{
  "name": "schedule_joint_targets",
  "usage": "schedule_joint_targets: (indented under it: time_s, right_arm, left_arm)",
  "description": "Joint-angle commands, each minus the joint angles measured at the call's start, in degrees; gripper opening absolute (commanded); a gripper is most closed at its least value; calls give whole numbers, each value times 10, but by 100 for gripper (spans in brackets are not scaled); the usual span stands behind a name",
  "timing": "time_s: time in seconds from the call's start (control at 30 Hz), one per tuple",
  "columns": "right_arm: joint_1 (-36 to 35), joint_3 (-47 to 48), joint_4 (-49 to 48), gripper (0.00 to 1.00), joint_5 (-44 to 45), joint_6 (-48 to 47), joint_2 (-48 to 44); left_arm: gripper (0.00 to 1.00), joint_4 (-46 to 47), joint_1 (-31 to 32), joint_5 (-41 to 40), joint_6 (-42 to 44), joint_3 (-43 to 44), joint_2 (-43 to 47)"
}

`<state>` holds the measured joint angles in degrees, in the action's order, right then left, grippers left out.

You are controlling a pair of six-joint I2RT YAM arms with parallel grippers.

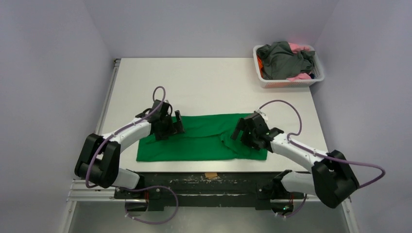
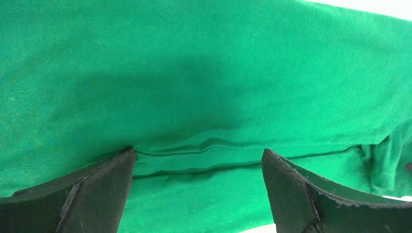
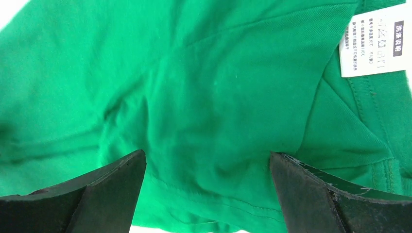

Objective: Fold and stack the t-shirts
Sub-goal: Rotate the tshirt 90 degrees

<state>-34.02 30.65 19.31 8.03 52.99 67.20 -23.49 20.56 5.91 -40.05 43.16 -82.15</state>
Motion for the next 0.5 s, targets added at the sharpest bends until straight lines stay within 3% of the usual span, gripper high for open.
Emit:
schedule_joint_targets:
  time_s: [0.0, 0.23, 0.47]
  right_arm:
    - [78, 42, -101, 98, -32, -11, 128]
    - [127, 285, -104, 94, -101, -69, 388]
    - [128, 616, 1, 91, -145, -127, 617]
  left_arm:
    - [100, 17, 45, 0, -47, -54, -5]
    - [100, 46, 139, -8, -138, -74, 15]
    - [100, 99, 249, -9, -213, -32, -28]
